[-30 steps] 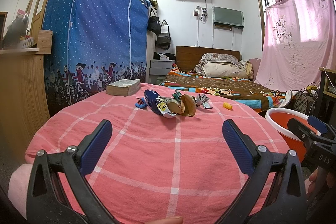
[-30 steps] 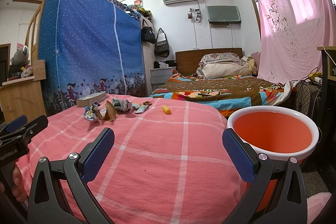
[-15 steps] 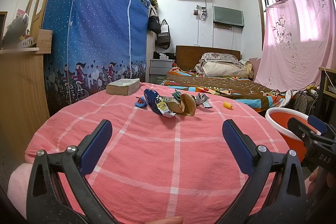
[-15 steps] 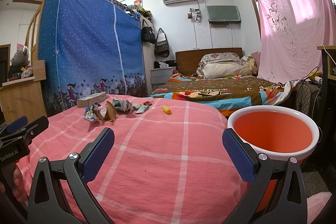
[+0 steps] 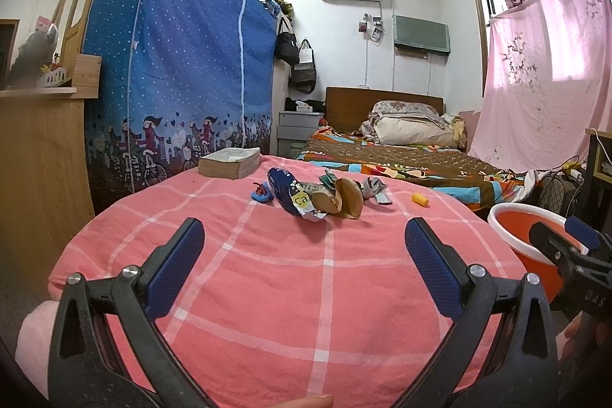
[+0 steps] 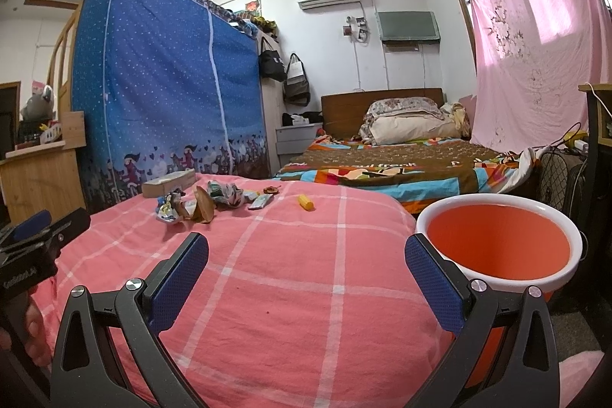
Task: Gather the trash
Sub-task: 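Grasp the blue Ca packet with the left tool while the right grasps a white wrapper, then carry the blue packet in the left tool and white wrapper in the right tool over the basin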
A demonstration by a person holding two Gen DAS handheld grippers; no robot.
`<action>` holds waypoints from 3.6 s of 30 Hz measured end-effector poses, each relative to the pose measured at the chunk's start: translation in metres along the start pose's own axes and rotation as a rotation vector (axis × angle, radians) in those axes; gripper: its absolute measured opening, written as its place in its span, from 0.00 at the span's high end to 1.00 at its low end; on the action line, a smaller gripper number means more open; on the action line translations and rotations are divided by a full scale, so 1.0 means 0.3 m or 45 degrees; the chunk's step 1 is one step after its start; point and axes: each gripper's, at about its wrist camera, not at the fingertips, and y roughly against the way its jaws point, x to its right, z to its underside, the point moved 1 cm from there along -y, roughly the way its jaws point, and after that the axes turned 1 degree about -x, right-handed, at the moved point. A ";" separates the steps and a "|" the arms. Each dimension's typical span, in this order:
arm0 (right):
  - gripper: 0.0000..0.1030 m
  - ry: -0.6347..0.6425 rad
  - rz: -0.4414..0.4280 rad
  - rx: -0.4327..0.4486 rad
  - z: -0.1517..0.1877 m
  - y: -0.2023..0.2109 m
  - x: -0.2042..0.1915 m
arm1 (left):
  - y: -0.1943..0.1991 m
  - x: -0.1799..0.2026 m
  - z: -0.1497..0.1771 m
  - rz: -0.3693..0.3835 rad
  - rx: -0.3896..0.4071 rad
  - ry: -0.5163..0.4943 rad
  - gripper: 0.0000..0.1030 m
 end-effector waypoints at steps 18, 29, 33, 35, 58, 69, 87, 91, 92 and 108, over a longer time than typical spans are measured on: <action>0.00 0.157 -0.103 0.194 -0.232 -0.153 -0.057 | -0.153 -0.007 -0.246 -0.035 0.256 -0.174 0.00; 0.00 0.216 -0.219 0.191 -0.323 -0.392 -0.119 | -0.395 -0.070 -0.219 -0.076 -0.017 -0.105 0.00; 0.00 0.200 -0.232 0.133 -0.312 -0.454 -0.112 | -0.463 -0.063 -0.194 -0.050 -0.152 -0.113 0.00; 0.00 0.166 -0.246 0.075 -0.293 -0.487 -0.096 | -0.490 -0.062 -0.188 -0.044 -0.199 -0.113 0.00; 0.59 0.182 -0.420 -0.528 -0.156 -0.744 -0.195 | -0.640 -0.094 -0.114 0.174 -0.641 0.083 0.33; 0.88 0.121 -0.491 -0.614 -0.132 -0.778 -0.195 | -0.632 -0.099 -0.096 0.266 -0.705 0.195 0.73; 0.92 0.120 -0.509 -0.347 -0.167 -0.615 -0.148 | -0.522 -0.084 -0.134 0.299 -0.486 0.173 0.74; 0.92 0.120 -0.522 -0.237 -0.183 -0.569 -0.139 | -0.494 -0.075 -0.143 0.306 -0.420 0.146 0.74; 0.92 0.123 -0.528 -0.201 -0.187 -0.553 -0.135 | -0.489 -0.071 -0.145 0.312 -0.408 0.142 0.74; 0.92 0.113 -0.326 0.102 -0.274 -0.359 0.109 | -0.416 0.229 -0.238 0.517 -0.167 -0.075 0.74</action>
